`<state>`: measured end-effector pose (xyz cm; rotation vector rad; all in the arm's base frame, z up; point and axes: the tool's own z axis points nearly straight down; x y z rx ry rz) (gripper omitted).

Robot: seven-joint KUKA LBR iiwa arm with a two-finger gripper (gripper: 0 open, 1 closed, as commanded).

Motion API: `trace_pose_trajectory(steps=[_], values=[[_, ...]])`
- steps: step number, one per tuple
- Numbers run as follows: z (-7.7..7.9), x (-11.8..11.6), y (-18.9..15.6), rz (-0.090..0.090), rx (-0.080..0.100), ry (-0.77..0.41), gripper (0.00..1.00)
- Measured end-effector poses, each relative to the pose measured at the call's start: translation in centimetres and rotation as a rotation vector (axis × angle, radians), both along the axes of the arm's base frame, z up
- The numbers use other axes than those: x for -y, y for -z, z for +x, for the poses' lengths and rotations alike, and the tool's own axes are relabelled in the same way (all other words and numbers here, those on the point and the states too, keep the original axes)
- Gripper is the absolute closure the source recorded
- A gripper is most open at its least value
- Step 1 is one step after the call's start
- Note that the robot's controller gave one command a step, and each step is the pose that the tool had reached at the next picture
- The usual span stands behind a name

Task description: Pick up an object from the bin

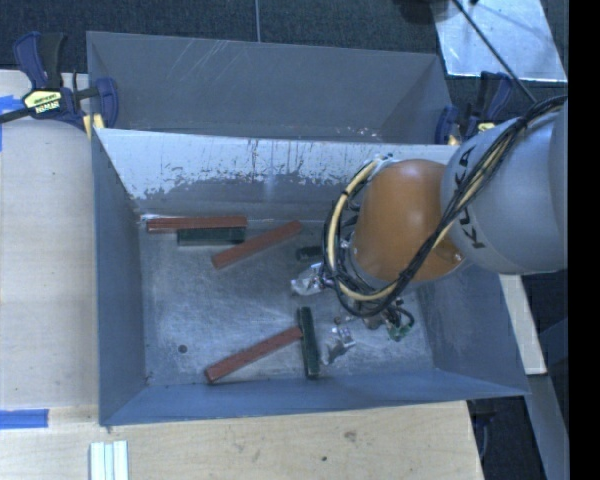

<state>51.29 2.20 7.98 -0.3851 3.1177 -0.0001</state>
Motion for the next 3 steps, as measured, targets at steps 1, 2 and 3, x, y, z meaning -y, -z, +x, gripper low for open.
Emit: trace_pose_trajectory(steps=[1,2,3], values=[[-2.3,-6.1,-0.1,0.003,0.013,0.058,1.0],[-2.3,-6.1,-0.1,0.003,0.013,0.058,1.0],[0.2,-7.7,-15.6,0.001,0.003,0.022,1.0]])
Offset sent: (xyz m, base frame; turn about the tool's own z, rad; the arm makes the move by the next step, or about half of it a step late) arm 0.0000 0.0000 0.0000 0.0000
